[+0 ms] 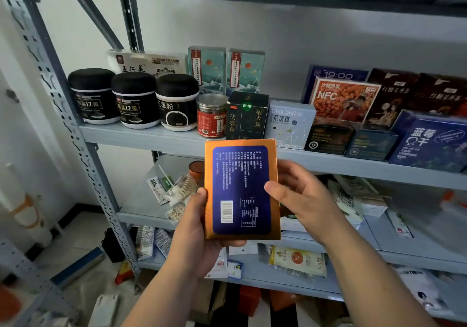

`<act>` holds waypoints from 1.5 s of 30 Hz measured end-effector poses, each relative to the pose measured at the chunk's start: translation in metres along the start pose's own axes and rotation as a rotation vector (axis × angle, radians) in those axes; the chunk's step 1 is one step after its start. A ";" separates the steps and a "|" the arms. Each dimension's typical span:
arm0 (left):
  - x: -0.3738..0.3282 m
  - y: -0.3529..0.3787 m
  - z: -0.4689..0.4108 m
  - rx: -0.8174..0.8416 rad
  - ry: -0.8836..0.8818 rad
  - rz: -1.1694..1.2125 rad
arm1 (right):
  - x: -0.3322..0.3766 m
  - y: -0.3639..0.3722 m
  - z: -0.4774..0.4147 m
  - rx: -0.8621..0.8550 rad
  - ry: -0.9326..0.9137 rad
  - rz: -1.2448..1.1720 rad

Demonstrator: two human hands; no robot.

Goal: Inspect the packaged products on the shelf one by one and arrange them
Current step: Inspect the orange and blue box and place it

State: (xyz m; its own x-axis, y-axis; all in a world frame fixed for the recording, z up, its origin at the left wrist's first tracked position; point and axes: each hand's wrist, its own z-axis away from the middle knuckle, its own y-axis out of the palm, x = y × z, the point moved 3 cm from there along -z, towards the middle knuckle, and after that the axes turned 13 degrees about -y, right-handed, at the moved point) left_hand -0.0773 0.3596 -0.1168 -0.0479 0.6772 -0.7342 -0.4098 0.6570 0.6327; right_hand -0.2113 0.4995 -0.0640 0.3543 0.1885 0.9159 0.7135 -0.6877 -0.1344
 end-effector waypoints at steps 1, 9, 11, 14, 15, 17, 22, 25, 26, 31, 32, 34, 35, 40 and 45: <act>-0.002 0.000 0.001 -0.003 -0.002 -0.017 | -0.002 -0.001 0.001 0.003 0.005 0.007; -0.002 -0.006 -0.010 -0.117 0.160 -0.205 | 0.006 0.001 0.006 -0.178 -0.093 0.068; 0.003 -0.003 -0.010 -0.081 0.149 -0.211 | 0.008 0.006 0.007 -0.132 -0.113 0.047; 0.009 0.000 -0.010 -0.020 0.072 -0.122 | 0.009 0.014 0.010 -0.078 -0.116 0.035; 0.010 0.001 -0.011 -0.003 0.052 -0.104 | 0.010 0.015 0.011 -0.088 -0.123 0.031; 0.011 0.001 -0.011 0.022 0.021 -0.089 | 0.013 0.017 0.011 -0.105 -0.141 0.022; 0.010 0.002 -0.009 0.049 -0.016 -0.070 | 0.017 0.021 0.014 -0.083 -0.155 0.002; 0.009 0.000 -0.010 0.097 0.027 -0.096 | 0.015 0.018 0.018 -0.034 -0.165 -0.005; 0.008 -0.001 -0.010 0.120 0.057 -0.117 | 0.014 0.017 0.020 -0.005 -0.161 -0.001; 0.001 -0.010 -0.014 0.126 0.164 -0.194 | 0.008 0.013 0.030 0.057 -0.167 -0.064; 0.001 -0.012 -0.016 0.125 0.168 -0.199 | 0.007 0.013 0.031 0.065 -0.170 -0.075; 0.001 -0.015 -0.017 0.112 0.174 -0.203 | 0.005 0.013 0.032 0.080 -0.167 -0.080; 0.001 -0.015 -0.017 0.109 0.175 -0.204 | 0.005 0.014 0.032 0.080 -0.163 -0.083; 0.003 -0.009 -0.010 0.089 0.094 -0.141 | -0.001 0.013 0.031 0.111 -0.114 -0.071; 0.011 0.009 0.000 0.097 -0.131 -0.117 | -0.016 0.018 0.030 0.144 0.148 -0.006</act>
State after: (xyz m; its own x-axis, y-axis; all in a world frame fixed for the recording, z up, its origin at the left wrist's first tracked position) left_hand -0.0812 0.3732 -0.1186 0.1164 0.6272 -0.7701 -0.3160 0.7585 0.5700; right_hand -0.1861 0.5054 -0.0929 0.2648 0.0800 0.9610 0.7983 -0.5772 -0.1719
